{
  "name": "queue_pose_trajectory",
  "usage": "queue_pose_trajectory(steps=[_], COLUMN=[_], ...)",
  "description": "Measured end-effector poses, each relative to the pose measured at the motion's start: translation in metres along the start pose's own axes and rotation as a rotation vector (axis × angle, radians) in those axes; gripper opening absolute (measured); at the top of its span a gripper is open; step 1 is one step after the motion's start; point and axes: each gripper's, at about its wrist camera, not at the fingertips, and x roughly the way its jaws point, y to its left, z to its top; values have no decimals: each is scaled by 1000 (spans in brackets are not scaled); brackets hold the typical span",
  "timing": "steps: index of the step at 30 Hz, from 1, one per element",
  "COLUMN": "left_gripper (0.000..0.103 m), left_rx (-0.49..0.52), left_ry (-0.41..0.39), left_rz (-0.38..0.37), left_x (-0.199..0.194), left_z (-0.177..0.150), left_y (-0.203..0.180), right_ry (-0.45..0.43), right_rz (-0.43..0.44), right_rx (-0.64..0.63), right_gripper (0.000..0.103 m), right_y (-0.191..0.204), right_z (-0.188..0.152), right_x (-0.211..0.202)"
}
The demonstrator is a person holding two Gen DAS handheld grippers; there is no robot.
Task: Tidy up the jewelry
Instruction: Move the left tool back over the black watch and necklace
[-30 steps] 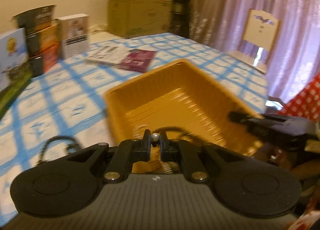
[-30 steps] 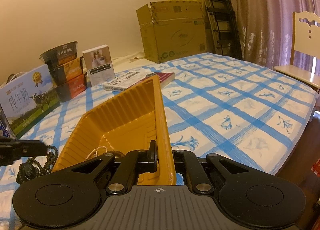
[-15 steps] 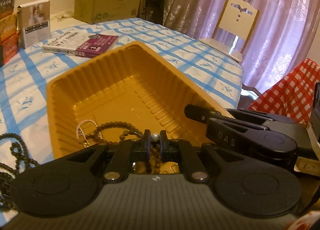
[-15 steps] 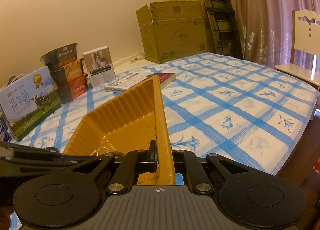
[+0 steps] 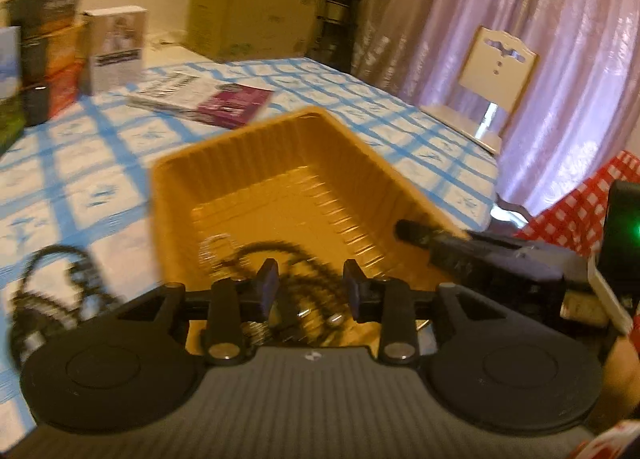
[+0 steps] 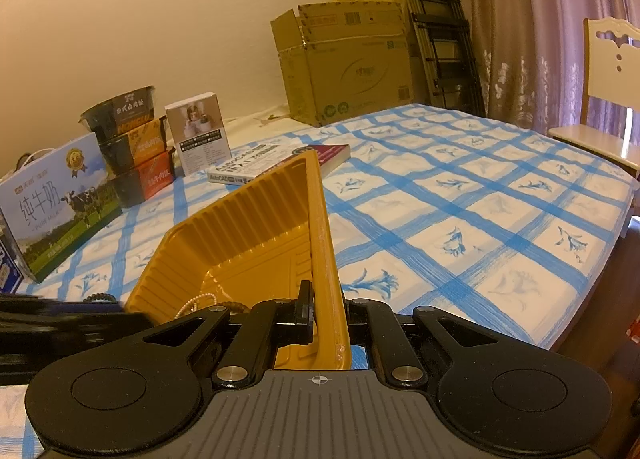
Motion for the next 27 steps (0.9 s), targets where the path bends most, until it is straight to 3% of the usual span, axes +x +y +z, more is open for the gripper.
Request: queue_pose_trajectory(steps=[7, 14, 27], left_gripper=[37, 37, 39], left_rx=[-68, -73, -66], left_ry=[26, 77, 111], left_rz=[181, 348, 468], left_x=[-46, -69, -54], left_z=[-30, -59, -71], left_y=[45, 80, 119], right_ry=[2, 3, 5], right_rz=[-2, -4, -4], right_rx=[2, 3, 6], right_gripper=[7, 7, 7], right_y=[1, 0, -1], right_z=[-1, -2, -4], right_x=[0, 0, -1])
